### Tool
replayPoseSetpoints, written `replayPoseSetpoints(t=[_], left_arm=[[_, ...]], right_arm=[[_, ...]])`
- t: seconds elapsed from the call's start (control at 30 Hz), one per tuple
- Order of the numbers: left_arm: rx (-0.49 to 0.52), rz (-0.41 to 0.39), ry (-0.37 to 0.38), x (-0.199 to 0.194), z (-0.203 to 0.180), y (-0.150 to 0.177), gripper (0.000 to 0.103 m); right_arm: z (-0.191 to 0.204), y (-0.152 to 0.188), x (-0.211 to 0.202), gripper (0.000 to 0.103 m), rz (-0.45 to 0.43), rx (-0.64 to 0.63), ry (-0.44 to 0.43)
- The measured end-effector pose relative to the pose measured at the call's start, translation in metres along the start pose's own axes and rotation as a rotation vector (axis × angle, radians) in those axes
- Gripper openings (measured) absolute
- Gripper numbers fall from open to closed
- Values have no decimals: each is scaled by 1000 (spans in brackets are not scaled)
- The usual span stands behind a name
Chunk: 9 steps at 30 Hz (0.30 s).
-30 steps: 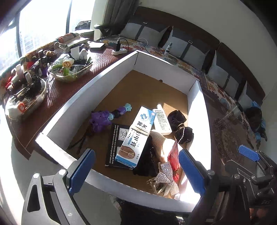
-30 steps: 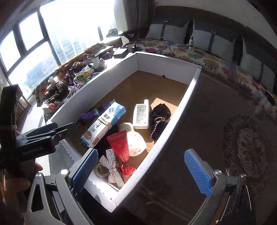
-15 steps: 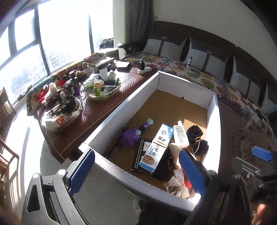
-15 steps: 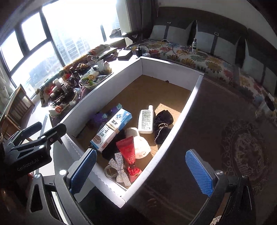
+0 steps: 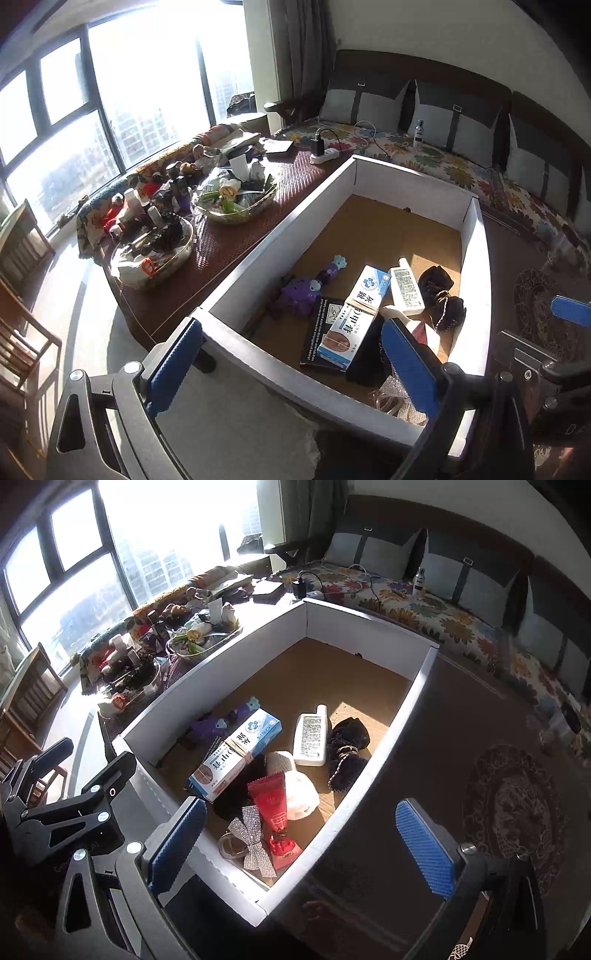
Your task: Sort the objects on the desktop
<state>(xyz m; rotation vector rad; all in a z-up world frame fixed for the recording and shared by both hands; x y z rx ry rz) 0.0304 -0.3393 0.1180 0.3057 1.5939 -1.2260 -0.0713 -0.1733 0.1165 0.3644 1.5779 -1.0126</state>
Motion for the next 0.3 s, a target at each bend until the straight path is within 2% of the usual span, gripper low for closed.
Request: replayPoseSetpoints(t=[0.3], left_arm=[[-29, 7, 26, 4, 2, 4, 99]], right_arm=[[1, 1, 1, 103, -2, -4, 16]])
Point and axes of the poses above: each gripper's, at about its wrist camera, not at the fingertips, and x roughly the way its jaws point, z to its left, y to its underside, the point moved 3 cm from there along x, roughly the way its jaws point, and after that the axes turned 10 degrees about z, right-handed, at the moved point
